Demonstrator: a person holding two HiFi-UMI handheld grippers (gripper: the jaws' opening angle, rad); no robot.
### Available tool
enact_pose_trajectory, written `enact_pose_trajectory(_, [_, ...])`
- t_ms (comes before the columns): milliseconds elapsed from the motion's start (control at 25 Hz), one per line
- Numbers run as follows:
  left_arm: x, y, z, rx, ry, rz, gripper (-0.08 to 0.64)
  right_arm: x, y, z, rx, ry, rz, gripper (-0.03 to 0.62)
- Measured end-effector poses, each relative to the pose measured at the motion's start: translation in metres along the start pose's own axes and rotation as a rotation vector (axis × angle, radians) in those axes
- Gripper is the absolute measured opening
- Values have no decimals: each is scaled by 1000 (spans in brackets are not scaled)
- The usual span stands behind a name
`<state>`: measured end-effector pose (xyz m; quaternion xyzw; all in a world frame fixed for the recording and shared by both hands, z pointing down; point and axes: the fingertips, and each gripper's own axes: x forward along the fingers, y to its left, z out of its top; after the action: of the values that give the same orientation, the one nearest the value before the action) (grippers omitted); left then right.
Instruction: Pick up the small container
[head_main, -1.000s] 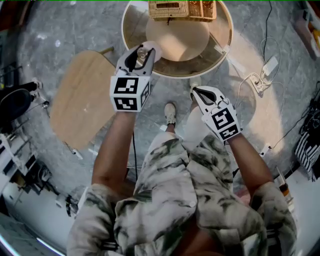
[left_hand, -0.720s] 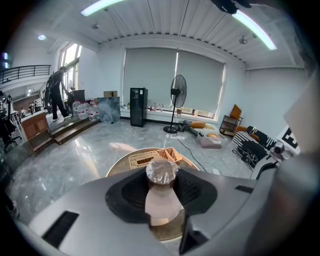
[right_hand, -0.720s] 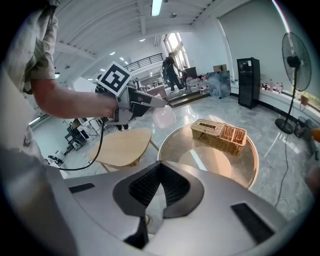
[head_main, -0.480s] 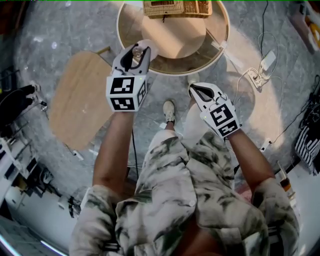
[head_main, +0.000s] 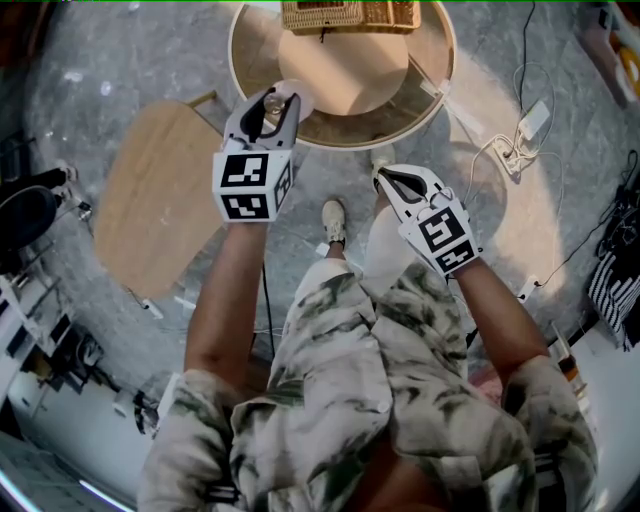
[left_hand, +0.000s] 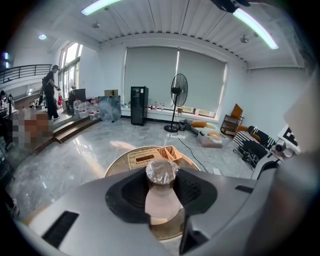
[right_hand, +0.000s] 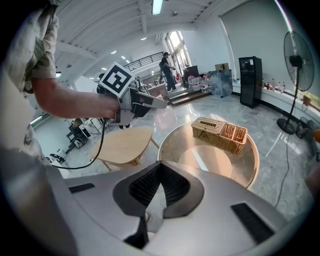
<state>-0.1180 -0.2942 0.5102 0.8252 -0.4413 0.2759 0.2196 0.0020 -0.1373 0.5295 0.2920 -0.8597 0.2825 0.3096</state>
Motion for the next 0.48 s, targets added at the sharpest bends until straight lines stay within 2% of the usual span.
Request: enact_pose_trajectory(480, [3,-6,-8,-8,12,2,149,-3,-1,-4,-6,9,8,21])
